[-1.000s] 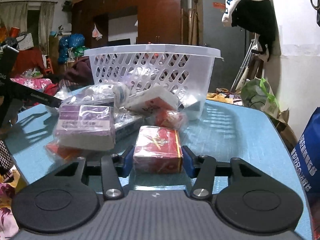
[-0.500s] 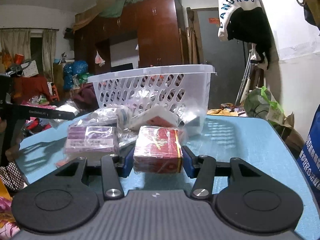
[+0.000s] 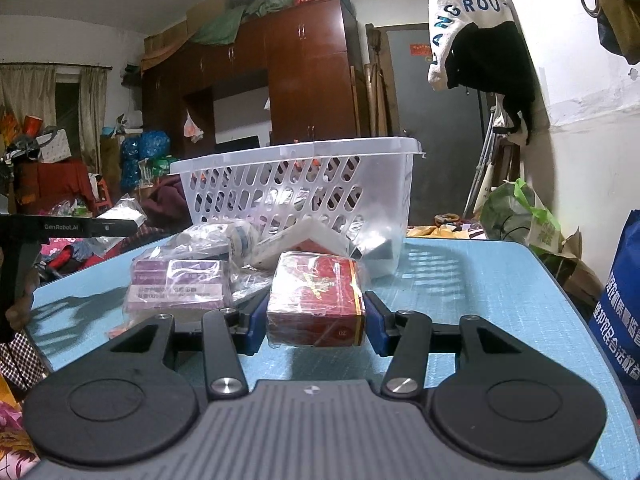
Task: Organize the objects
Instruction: 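Lift red box toward basket with right gripper while left grasps a clear bag, then grasp purple-wrapped box with right gripper while left grasps lavender box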
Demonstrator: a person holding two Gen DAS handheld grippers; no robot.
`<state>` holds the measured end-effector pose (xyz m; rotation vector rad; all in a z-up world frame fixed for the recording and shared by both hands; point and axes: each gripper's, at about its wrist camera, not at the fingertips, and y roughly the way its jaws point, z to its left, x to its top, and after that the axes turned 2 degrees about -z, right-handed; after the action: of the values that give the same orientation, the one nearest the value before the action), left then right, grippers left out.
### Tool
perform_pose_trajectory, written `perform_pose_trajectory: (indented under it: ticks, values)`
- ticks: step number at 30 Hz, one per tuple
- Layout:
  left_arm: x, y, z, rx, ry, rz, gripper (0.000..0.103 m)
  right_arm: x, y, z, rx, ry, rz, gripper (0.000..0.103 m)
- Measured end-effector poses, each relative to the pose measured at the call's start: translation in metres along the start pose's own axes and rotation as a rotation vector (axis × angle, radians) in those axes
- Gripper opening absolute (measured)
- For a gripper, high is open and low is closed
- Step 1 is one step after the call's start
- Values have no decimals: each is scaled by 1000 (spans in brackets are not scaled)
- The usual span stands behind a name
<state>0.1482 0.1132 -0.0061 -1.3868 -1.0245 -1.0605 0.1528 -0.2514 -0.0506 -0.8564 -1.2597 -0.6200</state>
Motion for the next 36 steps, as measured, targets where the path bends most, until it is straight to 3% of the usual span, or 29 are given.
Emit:
perform_pose_trajectory:
  ticks: [5,8,11,14,16,19,23,25,26,27,28,29,31,33,36]
  values:
    - [-2,-5,3,-4,2,-20,41,-1,-2,0,-13,4,-13,53]
    - [-4,-17,4,20,-20,-90,41,-1,-5,3,-44,-10,-33,53]
    - [6,-31,7,-53,-89,-148,41,13,-17,5,-12,14,-101,53]
    - [43,-38,-4,-115,-85,-214,41,55,-23,18,0,-48,-197,53]
    - [77,-23,-19,-156,-64,-188,41,89,-9,27,7,-113,-197,53]
    - [120,19,-39,-139,-51,-121,41,136,28,35,12,-214,-165,53]
    - [140,76,-52,-115,-47,-11,41,172,85,31,-47,-253,-40,53]
    - [138,99,-50,-112,-63,33,51,176,102,25,-17,-233,-11,53]
    - [135,109,-48,-114,-82,61,70,176,108,23,-7,-232,2,54]
    - [132,113,-47,-106,-97,75,85,175,112,24,-12,-237,8,60]
    - [128,115,-45,-88,-105,83,87,173,111,24,-36,-239,5,87]
    - [125,112,-44,-77,-102,81,87,171,108,24,-68,-237,-4,103]
    - [119,93,-39,-73,-94,46,87,164,89,22,-96,-214,-62,103]
    - [111,63,-37,-72,-84,-5,87,153,61,17,-44,-132,-81,103]
    - [80,21,-32,-108,-88,-22,89,119,26,14,0,25,-30,103]
